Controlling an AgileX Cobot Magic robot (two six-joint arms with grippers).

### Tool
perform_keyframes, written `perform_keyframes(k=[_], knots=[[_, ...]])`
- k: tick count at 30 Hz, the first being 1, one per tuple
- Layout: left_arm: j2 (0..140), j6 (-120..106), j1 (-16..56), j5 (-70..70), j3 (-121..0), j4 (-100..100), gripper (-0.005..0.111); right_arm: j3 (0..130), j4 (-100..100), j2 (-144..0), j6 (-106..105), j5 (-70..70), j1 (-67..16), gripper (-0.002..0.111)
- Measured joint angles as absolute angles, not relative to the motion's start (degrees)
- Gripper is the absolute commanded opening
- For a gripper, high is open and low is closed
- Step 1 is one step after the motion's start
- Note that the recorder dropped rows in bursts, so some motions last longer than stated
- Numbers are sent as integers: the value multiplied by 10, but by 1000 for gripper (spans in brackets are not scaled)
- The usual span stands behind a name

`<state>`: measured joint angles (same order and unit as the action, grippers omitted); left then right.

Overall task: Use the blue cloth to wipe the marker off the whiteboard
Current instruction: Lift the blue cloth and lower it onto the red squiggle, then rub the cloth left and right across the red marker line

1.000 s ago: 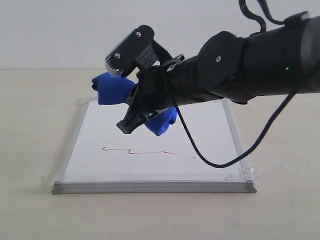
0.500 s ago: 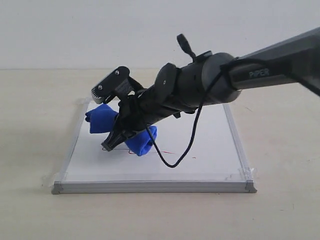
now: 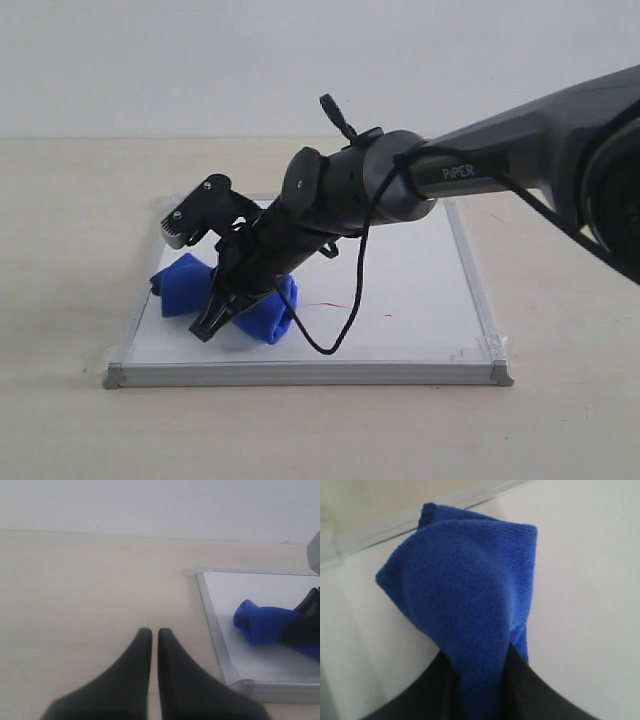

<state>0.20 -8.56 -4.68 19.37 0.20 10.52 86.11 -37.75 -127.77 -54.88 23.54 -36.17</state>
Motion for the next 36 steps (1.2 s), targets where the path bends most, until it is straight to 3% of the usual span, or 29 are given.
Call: perform_keyframes(k=[9,17,20,36], knots=[[2,-86,-47,194,2,105,4,895,-309,-1278,-512,332,-387,0],[2,-86,-47,194,2,105,4,897,76,-1278,-110,274,-348,0],[2,-86,-47,194,2,105,4,897,144,-1278,-58,294,-342,0],[2,-86,-47,194,2,105,4,912,11,-1280,-232,299,-450,0]])
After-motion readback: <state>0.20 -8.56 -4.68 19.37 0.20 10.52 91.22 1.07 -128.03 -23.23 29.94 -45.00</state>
